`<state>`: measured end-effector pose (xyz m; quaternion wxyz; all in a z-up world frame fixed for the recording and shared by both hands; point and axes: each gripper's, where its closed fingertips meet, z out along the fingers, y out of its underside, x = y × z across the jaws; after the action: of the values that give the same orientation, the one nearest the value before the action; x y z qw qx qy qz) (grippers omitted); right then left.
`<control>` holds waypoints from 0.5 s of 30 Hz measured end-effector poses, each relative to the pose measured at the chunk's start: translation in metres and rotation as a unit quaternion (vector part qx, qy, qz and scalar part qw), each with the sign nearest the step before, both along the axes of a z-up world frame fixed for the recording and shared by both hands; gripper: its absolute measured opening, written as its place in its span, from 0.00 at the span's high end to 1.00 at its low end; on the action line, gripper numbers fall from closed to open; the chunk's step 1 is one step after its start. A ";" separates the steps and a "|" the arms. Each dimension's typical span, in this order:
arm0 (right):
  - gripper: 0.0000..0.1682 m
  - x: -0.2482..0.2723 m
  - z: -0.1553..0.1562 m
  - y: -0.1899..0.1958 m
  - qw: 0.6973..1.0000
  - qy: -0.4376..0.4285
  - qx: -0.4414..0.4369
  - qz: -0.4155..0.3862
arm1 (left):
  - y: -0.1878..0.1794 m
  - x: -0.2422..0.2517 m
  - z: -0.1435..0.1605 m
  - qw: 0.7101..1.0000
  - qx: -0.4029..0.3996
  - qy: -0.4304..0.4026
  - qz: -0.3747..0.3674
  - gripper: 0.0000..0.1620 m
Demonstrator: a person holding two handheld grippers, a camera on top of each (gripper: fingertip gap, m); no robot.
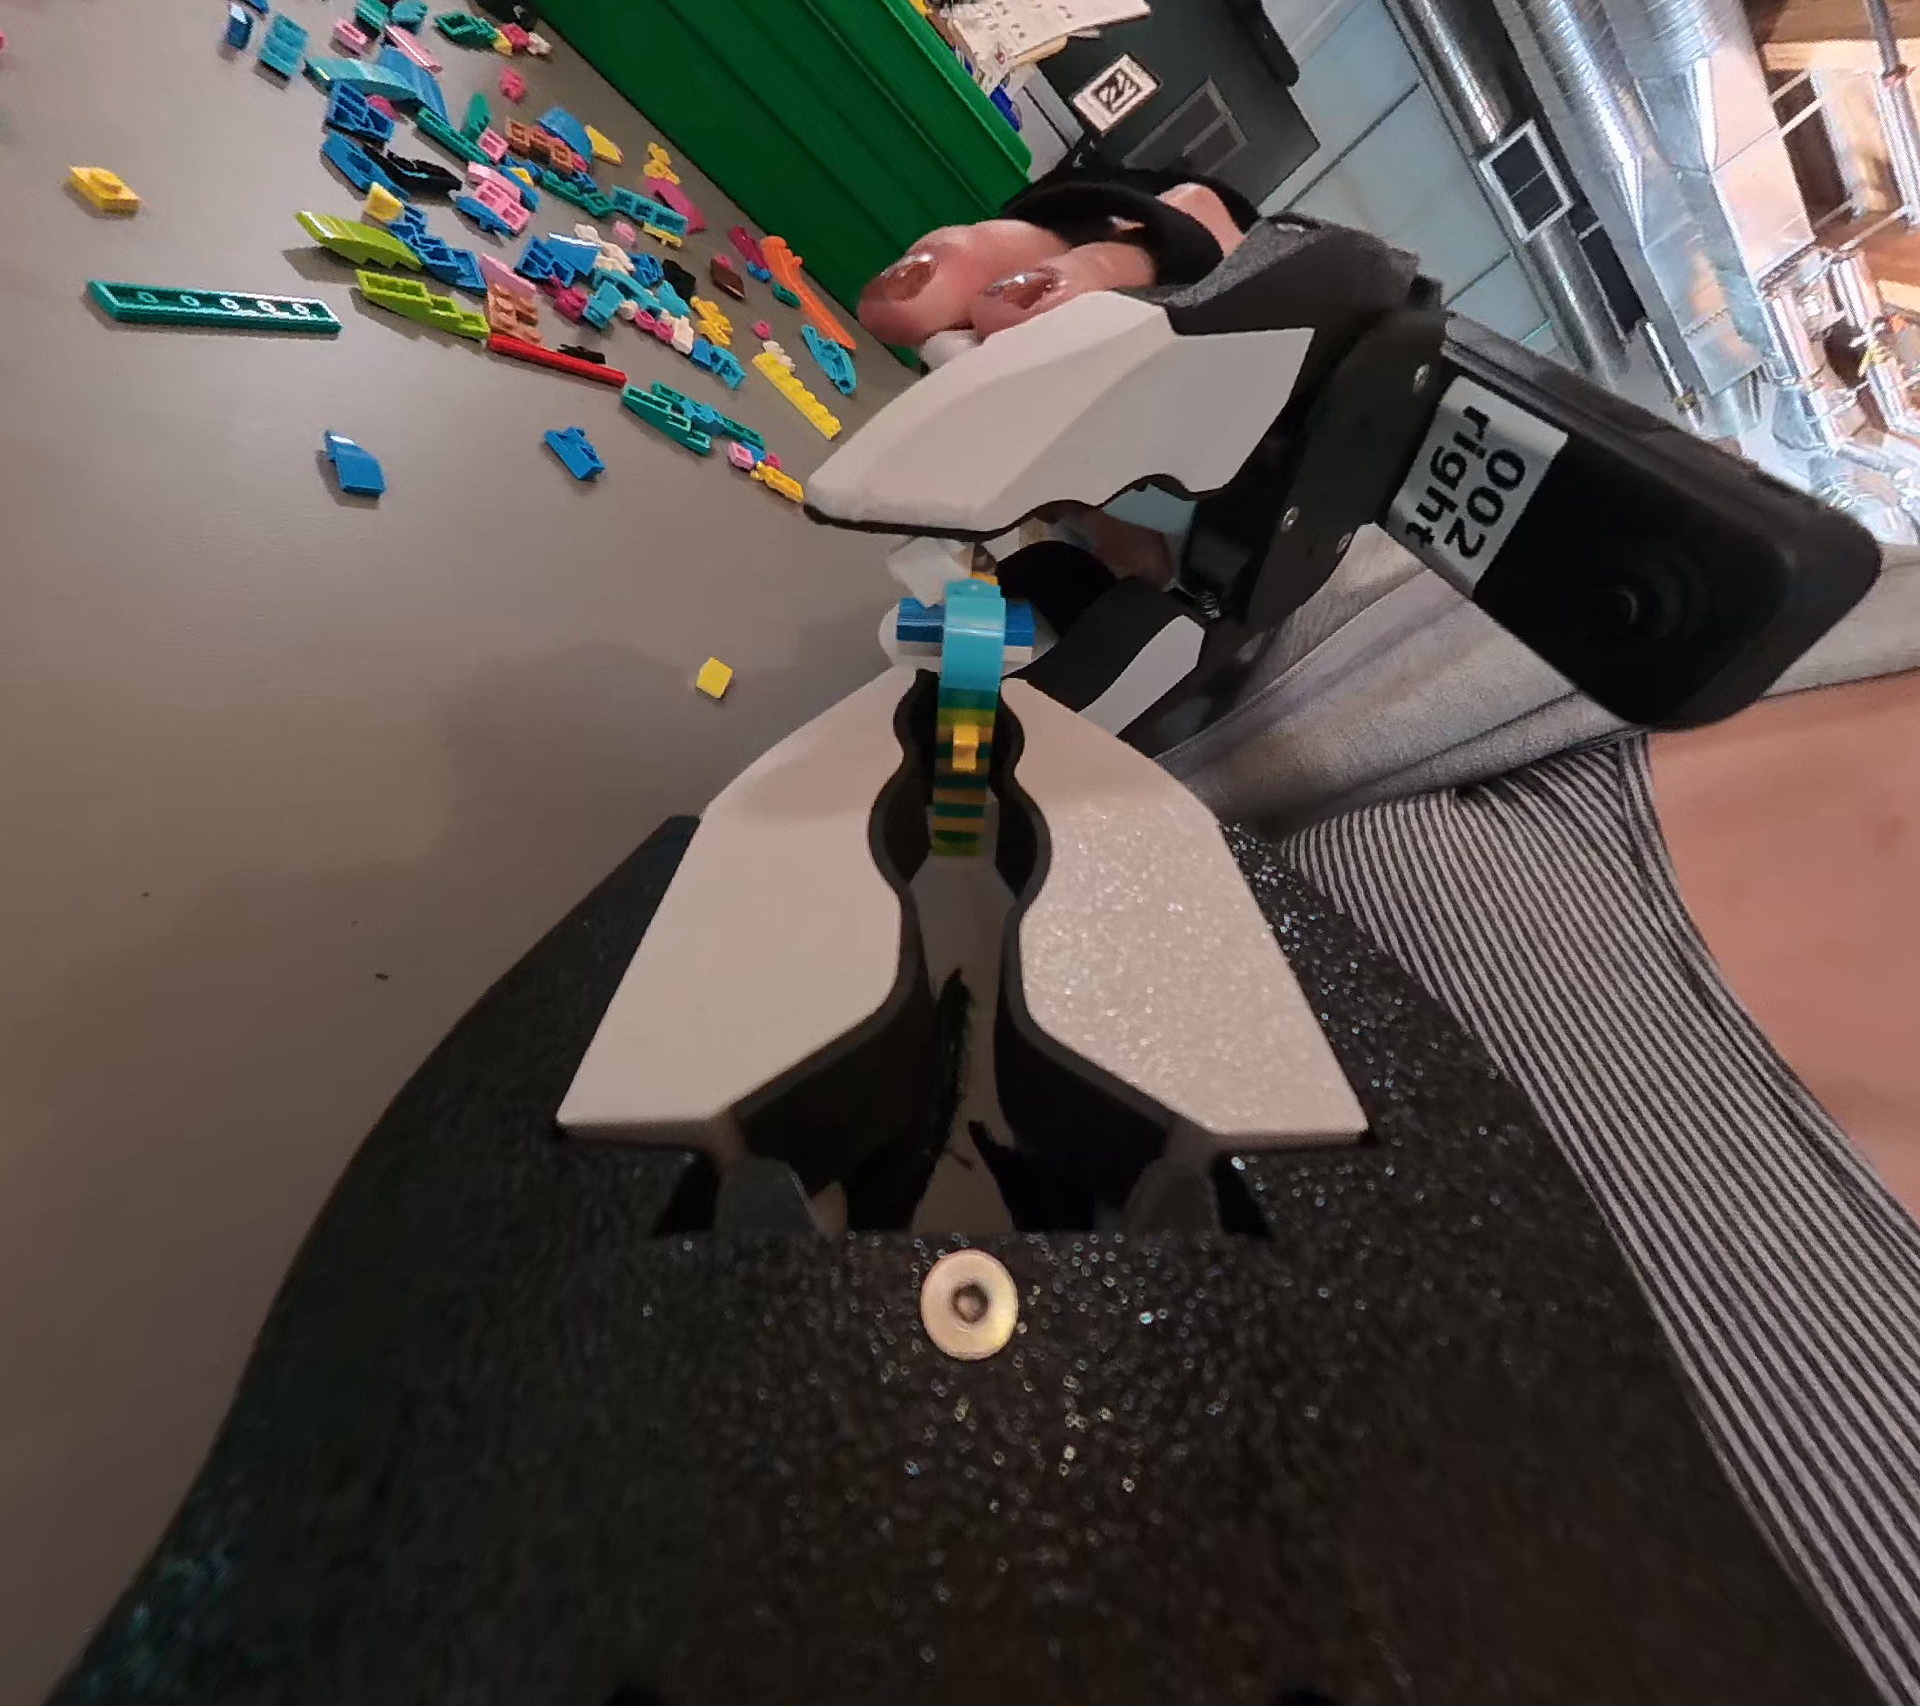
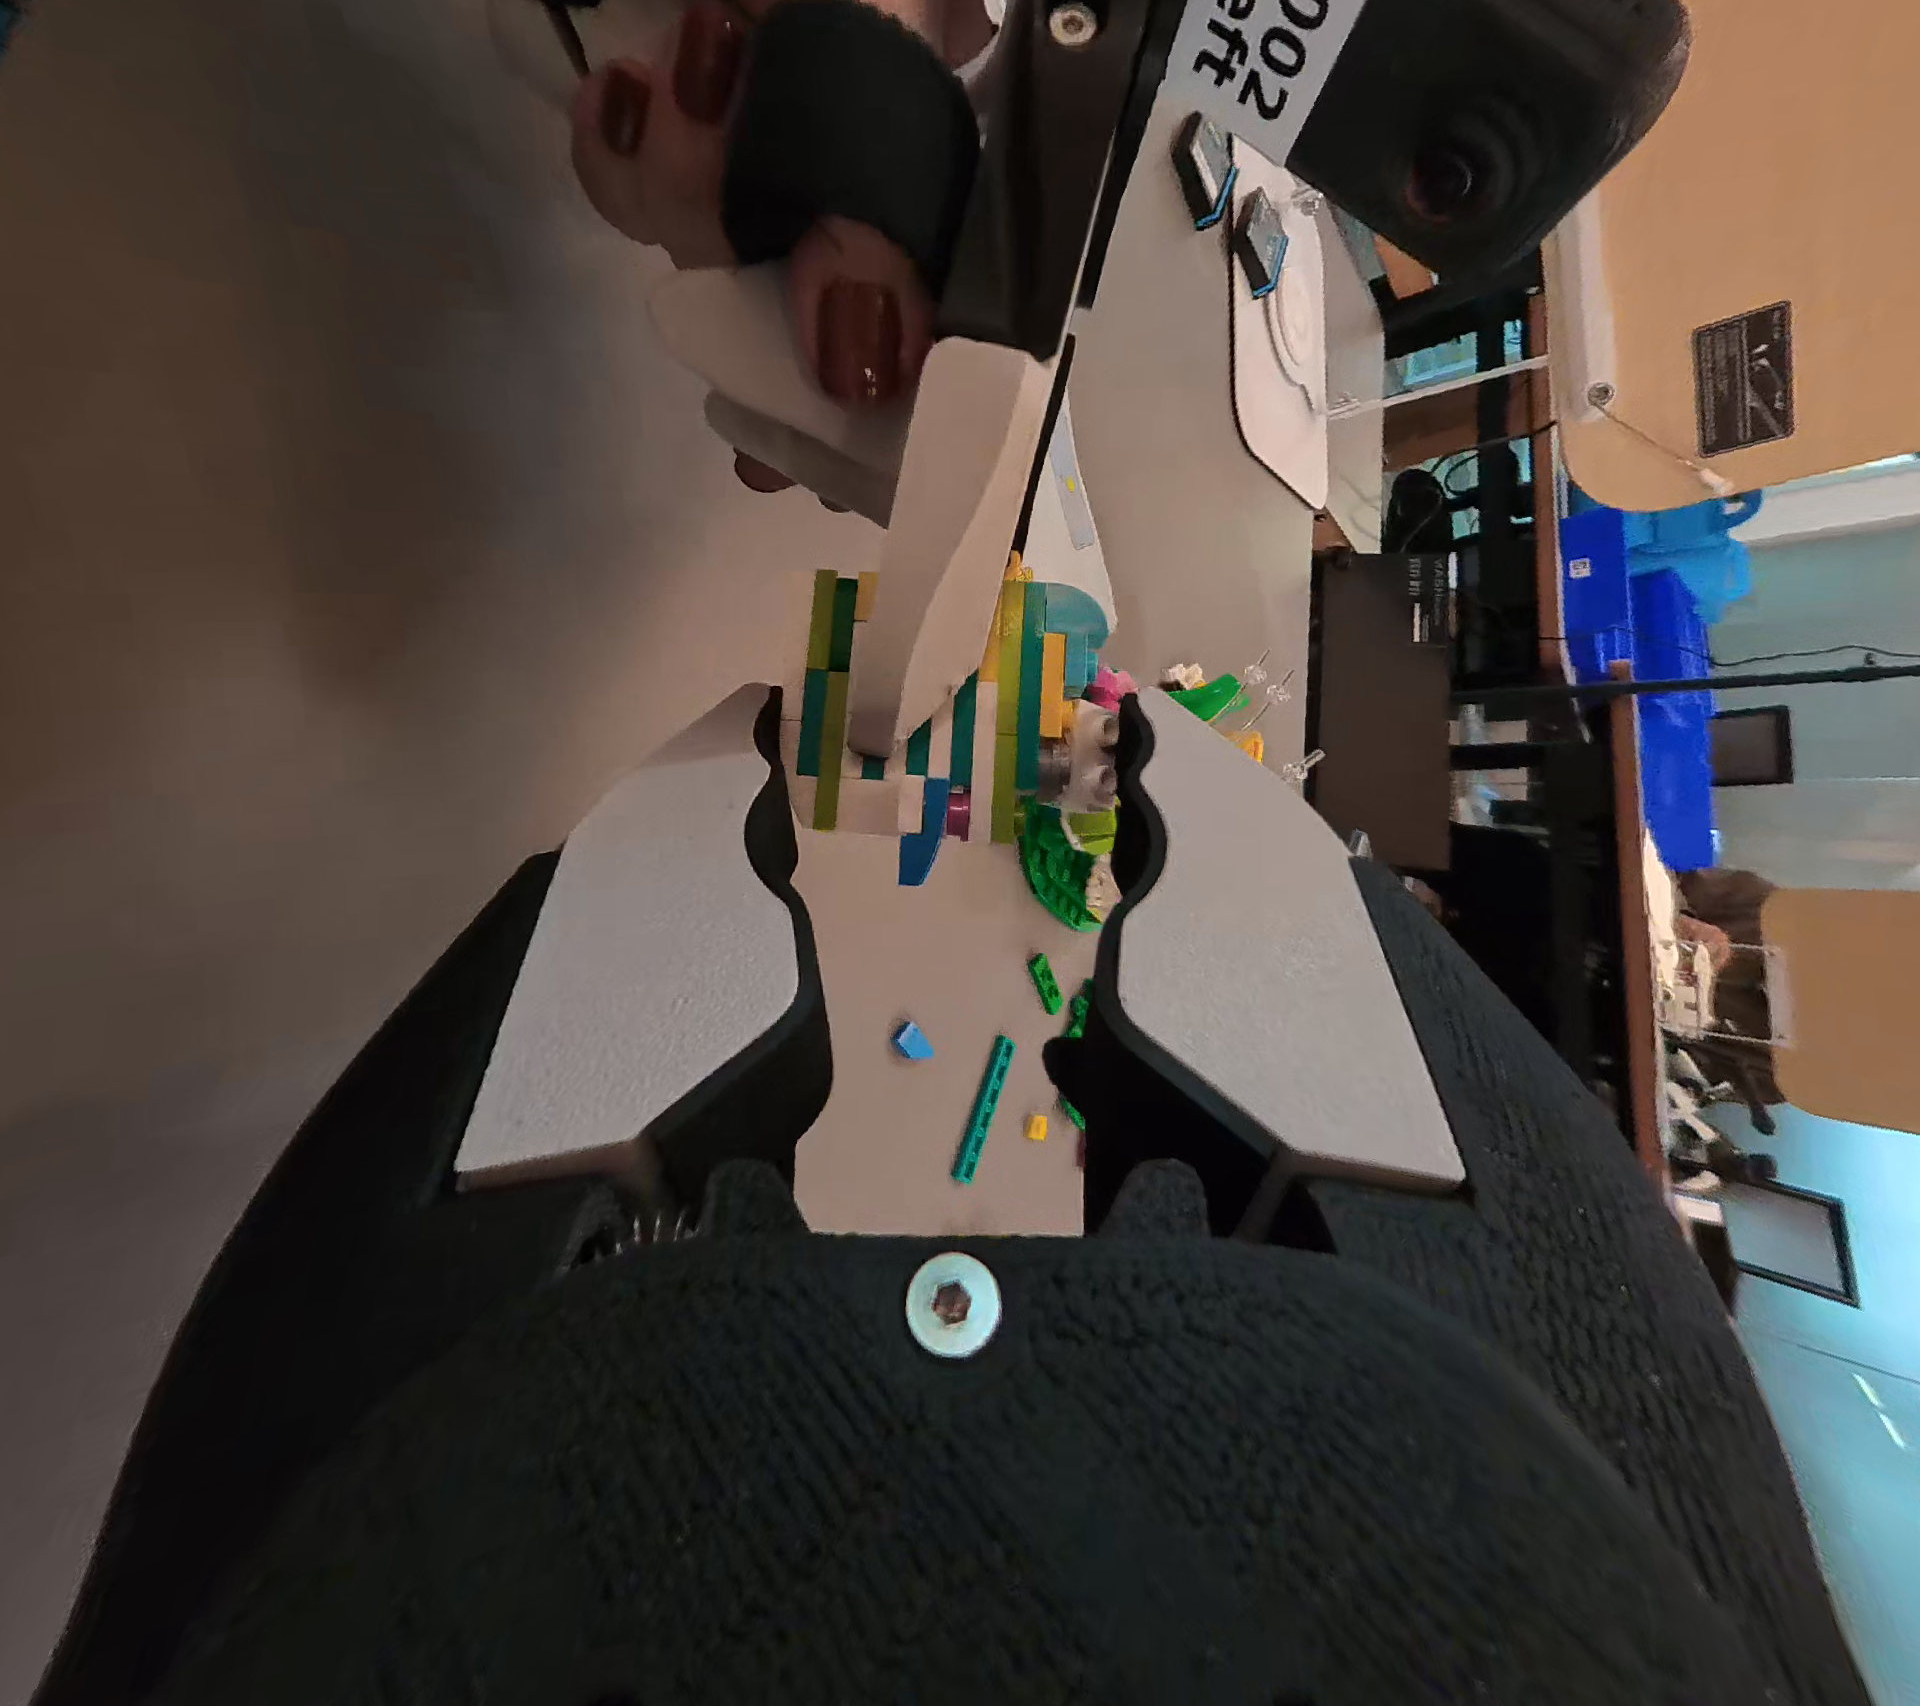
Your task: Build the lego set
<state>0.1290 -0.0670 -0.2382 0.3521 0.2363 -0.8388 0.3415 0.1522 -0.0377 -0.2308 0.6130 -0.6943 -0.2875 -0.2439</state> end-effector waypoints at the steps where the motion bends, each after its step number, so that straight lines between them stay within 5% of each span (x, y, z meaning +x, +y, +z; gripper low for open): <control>1: 0.65 0.001 0.000 0.000 1.000 -0.001 -0.003 0.003 | 0.001 0.000 0.000 1.000 -0.003 0.000 -0.001 0.95; 8: 0.64 0.005 0.006 -0.002 0.997 0.074 -0.010 0.030 | 0.000 0.001 0.001 0.999 0.022 -0.028 -0.014 0.95; 15: 0.64 0.007 0.005 -0.002 0.999 0.016 -0.023 0.030 | 0.000 0.003 0.001 0.999 0.022 -0.015 -0.021 0.95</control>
<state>0.1357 -0.0690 -0.2332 0.3606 0.2592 -0.8174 0.3670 0.1557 -0.0374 -0.2297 0.6185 -0.6830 -0.2766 -0.2728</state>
